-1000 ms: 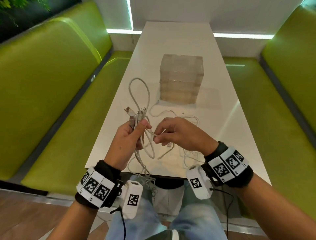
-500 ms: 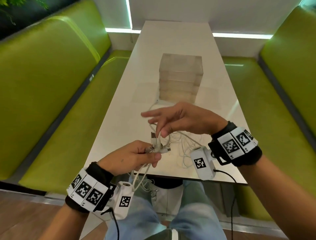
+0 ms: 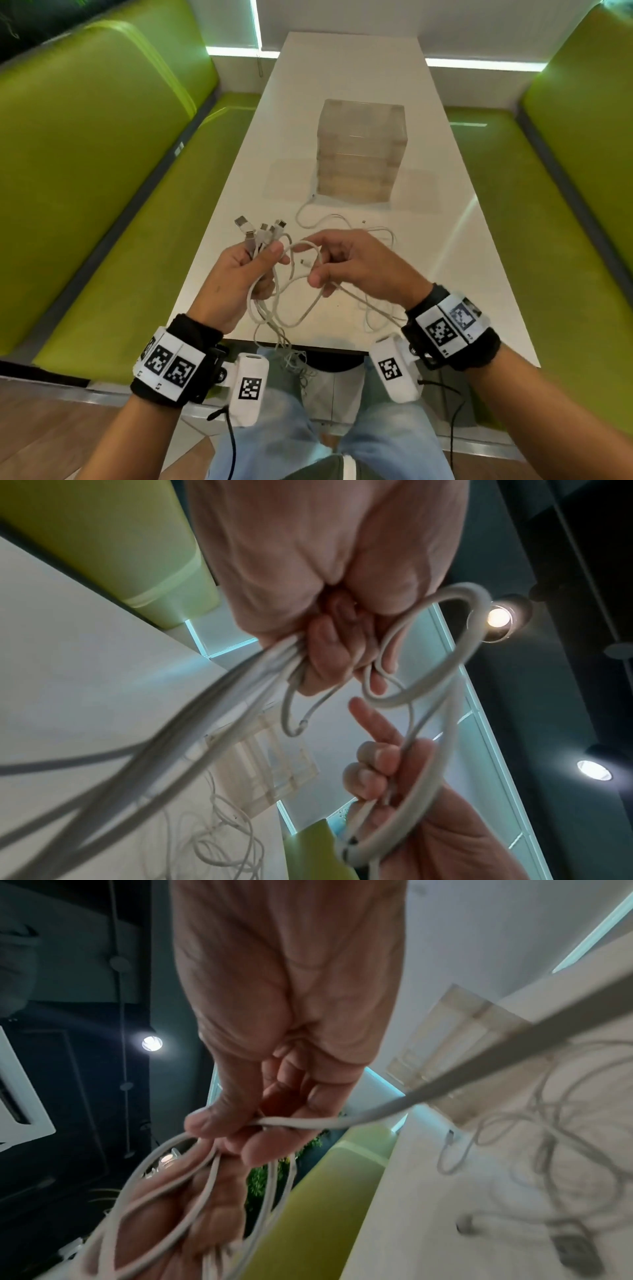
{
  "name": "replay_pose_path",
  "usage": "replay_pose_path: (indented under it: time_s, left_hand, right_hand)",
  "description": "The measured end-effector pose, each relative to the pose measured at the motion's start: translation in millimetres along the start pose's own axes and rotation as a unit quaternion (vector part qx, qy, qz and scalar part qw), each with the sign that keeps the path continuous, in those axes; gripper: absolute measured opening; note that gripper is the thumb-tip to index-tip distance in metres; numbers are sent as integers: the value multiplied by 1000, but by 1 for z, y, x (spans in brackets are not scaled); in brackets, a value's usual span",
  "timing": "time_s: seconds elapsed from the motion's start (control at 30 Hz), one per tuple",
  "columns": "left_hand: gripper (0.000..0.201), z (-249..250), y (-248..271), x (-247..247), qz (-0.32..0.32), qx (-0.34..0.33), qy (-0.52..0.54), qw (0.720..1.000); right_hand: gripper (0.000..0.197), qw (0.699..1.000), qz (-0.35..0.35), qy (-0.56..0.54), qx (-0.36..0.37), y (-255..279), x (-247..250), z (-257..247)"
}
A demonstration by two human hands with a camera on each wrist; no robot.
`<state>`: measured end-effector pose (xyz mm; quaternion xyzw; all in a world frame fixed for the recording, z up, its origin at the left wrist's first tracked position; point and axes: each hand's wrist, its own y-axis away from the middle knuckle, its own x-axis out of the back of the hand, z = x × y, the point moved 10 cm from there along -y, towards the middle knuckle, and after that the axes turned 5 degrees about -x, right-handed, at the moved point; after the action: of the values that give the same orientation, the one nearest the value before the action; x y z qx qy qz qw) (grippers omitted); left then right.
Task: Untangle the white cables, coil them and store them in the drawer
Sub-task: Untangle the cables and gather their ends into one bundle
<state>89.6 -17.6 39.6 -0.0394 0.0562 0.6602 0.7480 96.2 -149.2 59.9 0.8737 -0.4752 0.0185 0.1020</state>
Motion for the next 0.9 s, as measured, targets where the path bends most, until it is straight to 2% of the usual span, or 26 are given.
replay_pose_path:
  time_s: [0.1,0.17,0.27,0.33,0.43,0.5,0.57,0.63,0.7,0.73,0.8,0.83,0.9]
  left_hand:
    - [26,-2,-2,-8,-18,-6,-54,998]
    - [29,3,-3,-5,3,-26,-73,997]
    - [30,12,-3,7,58,-51,-34,996]
    - [27,18,-4,15,85,-68,5,994]
    - [21,26,-6,24,110,-85,35,990]
    - [23,29,-6,25,109,-83,34,990]
    - [25,29,-5,21,96,-73,16,993]
    - [26,28,-3,15,73,-62,-2,995]
    - [26,25,-3,9,50,-53,0,997]
    - [27,23,-3,5,36,-47,1,998]
    - [28,20,-3,-5,-4,-32,-15,999]
    - [28,18,-2,-12,-30,-24,-34,999]
    - [28,15,0,-29,-86,-10,-79,993]
  right_hand:
    - [23,999,44,-31,-5,-4,-8,16]
    - [14,995,90,-37,-8,-4,-5,26]
    - [10,987,135,85,1,2,-4,34]
    - [11,985,111,133,-14,7,-12,45]
    - [13,981,34,184,-52,13,-33,70]
    - [22,954,-49,287,-69,18,-51,90]
    - [39,931,-119,333,-90,23,-61,110]
    - [49,925,-122,344,-103,24,-52,116]
    - [47,924,-68,362,-101,22,-29,106]
    - [46,935,-22,343,-90,21,-14,95]
    - [49,969,68,233,-43,22,11,61]
    - [56,983,86,161,-14,24,17,43]
    - [62,997,68,42,24,26,15,14]
